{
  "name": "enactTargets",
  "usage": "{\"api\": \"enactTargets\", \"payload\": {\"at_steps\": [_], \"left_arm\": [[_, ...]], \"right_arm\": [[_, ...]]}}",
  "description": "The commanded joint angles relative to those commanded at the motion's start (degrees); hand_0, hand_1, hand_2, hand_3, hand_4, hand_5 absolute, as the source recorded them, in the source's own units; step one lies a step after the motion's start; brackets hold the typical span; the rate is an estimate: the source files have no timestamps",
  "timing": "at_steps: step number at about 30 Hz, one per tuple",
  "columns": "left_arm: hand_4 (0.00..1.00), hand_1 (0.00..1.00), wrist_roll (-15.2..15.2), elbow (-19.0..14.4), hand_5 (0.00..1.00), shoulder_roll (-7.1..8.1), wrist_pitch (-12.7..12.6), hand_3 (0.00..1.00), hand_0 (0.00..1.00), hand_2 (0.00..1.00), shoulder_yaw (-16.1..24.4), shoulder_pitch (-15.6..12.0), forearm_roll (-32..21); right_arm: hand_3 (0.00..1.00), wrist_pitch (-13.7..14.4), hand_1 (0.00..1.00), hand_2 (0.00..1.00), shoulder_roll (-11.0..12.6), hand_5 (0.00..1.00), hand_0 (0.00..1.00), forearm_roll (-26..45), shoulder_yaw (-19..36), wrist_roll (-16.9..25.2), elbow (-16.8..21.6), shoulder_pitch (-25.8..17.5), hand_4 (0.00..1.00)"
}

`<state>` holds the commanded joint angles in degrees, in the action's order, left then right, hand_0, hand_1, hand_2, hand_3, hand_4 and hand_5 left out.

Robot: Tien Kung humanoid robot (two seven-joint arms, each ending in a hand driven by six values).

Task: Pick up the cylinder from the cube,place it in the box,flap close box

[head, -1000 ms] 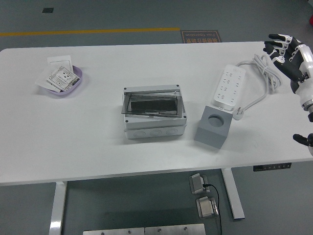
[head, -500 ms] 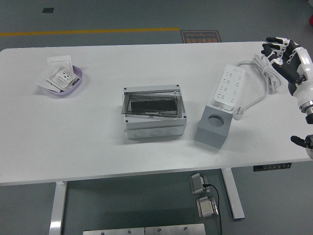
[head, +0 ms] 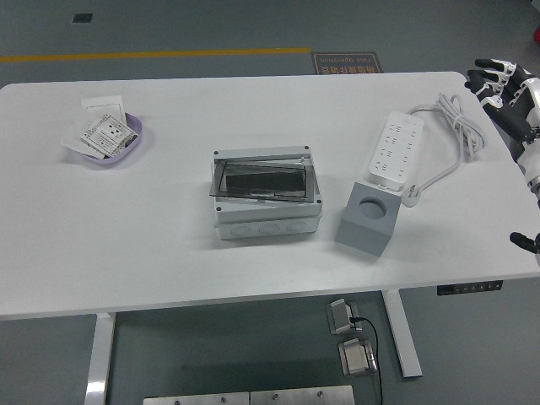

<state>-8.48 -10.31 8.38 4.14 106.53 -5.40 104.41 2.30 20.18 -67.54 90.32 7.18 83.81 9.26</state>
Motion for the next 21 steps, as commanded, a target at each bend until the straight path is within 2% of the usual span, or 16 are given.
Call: {"api": "enactTargets", "payload": {"at_steps": [21], "left_arm": [[0.735, 0.627, -0.1, 0.0, 0.351, 0.17, 0.0, 0.66, 0.585, 0.625, 0.8, 0.0, 0.8]], "right_arm": [[0.671, 0.3, 0.65, 0.664, -0.3, 0.411, 0.755, -0.1, 0.6, 0.0, 0.3, -0.4, 0.739]]}}
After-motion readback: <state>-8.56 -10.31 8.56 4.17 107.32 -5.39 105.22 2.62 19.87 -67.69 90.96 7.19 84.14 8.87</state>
